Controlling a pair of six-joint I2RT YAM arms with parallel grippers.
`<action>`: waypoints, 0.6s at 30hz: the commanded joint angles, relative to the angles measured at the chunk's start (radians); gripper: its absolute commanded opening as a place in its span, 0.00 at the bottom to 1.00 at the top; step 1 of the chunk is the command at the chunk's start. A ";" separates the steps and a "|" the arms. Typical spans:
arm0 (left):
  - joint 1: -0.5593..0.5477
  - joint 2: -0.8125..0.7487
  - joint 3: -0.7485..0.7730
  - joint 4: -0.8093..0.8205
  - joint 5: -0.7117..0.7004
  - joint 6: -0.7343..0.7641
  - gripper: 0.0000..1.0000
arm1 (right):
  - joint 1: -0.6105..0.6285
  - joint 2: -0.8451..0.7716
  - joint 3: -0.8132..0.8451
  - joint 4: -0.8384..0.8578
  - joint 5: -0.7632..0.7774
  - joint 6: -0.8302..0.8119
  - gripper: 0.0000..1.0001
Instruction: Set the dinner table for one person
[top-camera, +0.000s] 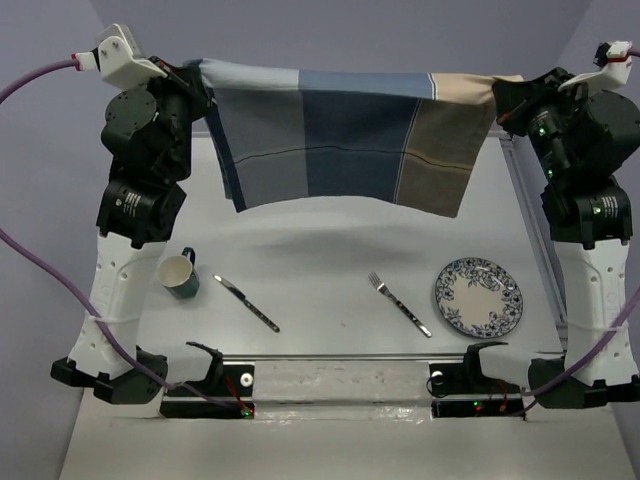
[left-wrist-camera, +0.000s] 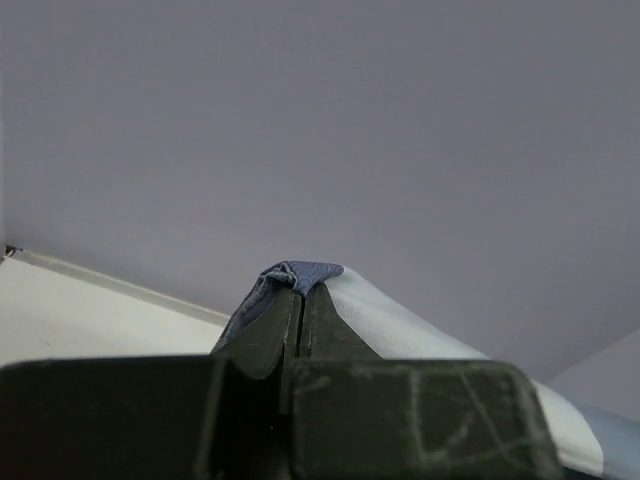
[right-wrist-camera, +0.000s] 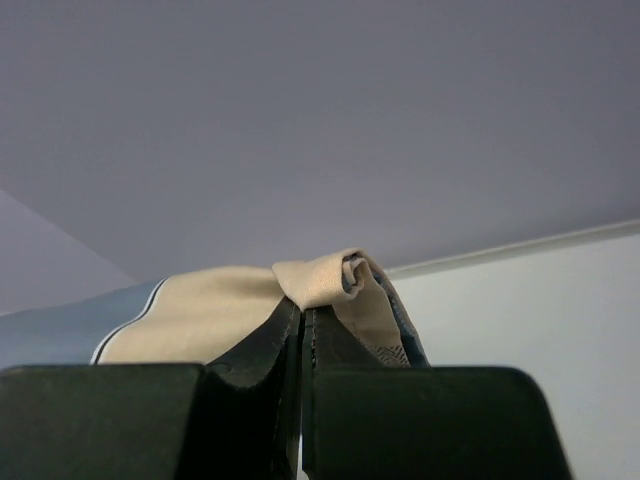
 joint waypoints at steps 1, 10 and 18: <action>-0.001 0.029 0.025 -0.013 -0.029 0.064 0.00 | 0.007 0.059 0.071 -0.050 0.080 -0.053 0.00; 0.106 0.174 -0.012 0.009 0.084 0.037 0.00 | 0.007 0.280 0.177 -0.050 0.071 -0.089 0.00; 0.134 0.478 0.438 -0.077 0.180 -0.029 0.00 | -0.051 0.556 0.502 -0.053 -0.014 -0.042 0.00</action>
